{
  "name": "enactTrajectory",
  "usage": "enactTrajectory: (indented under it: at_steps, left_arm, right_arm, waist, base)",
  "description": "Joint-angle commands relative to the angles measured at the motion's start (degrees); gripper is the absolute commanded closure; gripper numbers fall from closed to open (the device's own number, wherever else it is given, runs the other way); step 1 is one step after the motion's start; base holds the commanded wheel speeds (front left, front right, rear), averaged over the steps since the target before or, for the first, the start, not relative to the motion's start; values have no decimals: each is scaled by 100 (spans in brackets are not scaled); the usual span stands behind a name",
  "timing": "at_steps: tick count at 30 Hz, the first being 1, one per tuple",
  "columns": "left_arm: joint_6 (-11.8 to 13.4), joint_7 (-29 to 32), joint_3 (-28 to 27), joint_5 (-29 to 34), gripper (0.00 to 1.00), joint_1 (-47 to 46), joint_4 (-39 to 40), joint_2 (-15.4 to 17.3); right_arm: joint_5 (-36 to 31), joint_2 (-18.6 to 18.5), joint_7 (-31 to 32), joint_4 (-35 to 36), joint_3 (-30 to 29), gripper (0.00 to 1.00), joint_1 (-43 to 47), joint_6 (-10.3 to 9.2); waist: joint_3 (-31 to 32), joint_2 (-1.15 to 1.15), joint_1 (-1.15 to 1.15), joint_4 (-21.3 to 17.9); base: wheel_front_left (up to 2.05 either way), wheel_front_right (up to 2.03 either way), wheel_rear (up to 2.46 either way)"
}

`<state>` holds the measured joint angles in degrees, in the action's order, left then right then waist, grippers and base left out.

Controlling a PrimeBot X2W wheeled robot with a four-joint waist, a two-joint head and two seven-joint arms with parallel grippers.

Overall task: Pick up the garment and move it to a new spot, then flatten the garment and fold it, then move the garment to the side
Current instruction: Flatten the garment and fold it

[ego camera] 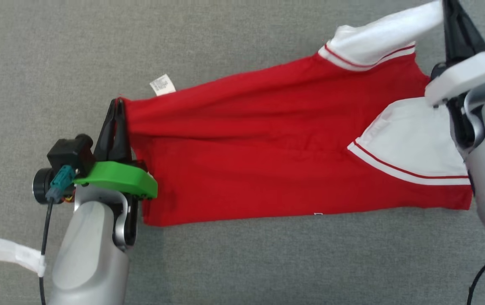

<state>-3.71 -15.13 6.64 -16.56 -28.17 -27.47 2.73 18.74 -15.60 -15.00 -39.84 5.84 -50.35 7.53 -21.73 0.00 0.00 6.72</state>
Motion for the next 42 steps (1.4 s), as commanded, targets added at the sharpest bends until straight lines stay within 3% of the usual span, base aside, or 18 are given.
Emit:
enactTrajectory:
  at_steps: [1, 11, 12, 13, 14, 15, 16, 17, 24, 29, 38, 39, 40, 41, 42]
  left_arm:
    - [-33, 1, -78, 92, 100, 186, 40, 39]
    - [-118, 1, -374, 260, 100, 1194, 12, 39]
    - [-125, 1, -360, 231, 90, 1304, -32, 38]
    - [-120, 1, -333, 222, 60, 1368, -46, 36]
    - [-106, 1, -290, 177, 6, 1449, -68, 36]
    - [-92, 1, -248, 133, 0, 1523, -91, 37]
    - [-73, 1, -206, 80, 0, 1597, -108, 38]
    - [-25, 1, -149, 1, 0, 1688, -105, 38]
    - [338, 1, 172, -361, 0, 2296, 307, 37]
    - [473, 1, 320, -379, 0, 2430, 576, 36]
    - [521, 1, 559, -439, 0, 2025, 712, 33]
    - [525, 1, 568, -449, 0, 1991, 721, 34]
    - [541, 1, 578, -465, 0, 1959, 726, 34]
    - [542, 1, 588, -483, 0, 1943, 732, 33]
    - [555, 1, 597, -496, 0, 1937, 736, 33]
  right_arm:
    - [70, 57, -22, 126, -57, 100, 379, -10]
    - [414, 314, -23, 873, -247, 100, 2203, -10]
    - [447, 332, -24, 868, -219, 100, 2377, -10]
    - [479, 351, -24, 859, -228, 100, 2473, -10]
    - [493, 361, -24, 832, -233, 100, 2579, -10]
    - [496, 364, -24, 804, -218, 66, 2658, -10]
    - [482, 361, -25, 772, -210, 41, 2723, -10]
    - [493, 375, -25, 721, -233, 0, 2797, -10]
    - [341, 355, -25, 702, -464, 0, 3049, -10]
    - [125, 285, -25, 538, -480, 0, 2731, -10]
    - [-112, 357, 318, -1072, -213, 0, 2108, -10]
    - [-43, 417, 358, -1185, -131, 4, 2124, -3]
    - [54, 487, 399, -1307, -26, 71, 2185, -2]
    - [128, 505, 390, -1373, 59, 100, 2223, 12]
    - [193, 485, 354, -1436, 127, 100, 2263, 11]
  waist:
    - [349, 0, 0, -242]
    - [937, 0, 0, -570]
    - [965, 0, 0, -591]
    - [974, 0, 0, -602]
    - [981, 0, 0, -611]
    - [986, 0, 0, -615]
    - [992, 0, 0, -614]
    - [1001, 0, 0, -608]
    - [1058, 0, 0, -417]
    - [968, 0, 0, -212]
    - [745, 0, 0, 167]
    - [742, 0, 0, 178]
    - [744, 0, 0, 183]
    - [748, 0, 0, 179]
    - [763, 0, 0, 155]
  base:
    - [0, 0, 0]
    - [0, 0, 0]
    - [0, 0, 0]
    - [0, 0, 0]
    - [0, 0, 0]
    - [0, 0, 0]
    - [0, 0, 0]
    - [0, 0, 0]
    - [0, 0, 0]
    - [0, 0, 0]
    - [0, 0, 0]
    - [0, 0, 0]
    - [0, 0, 0]
    - [0, 0, 0]
    - [0, 0, 0]
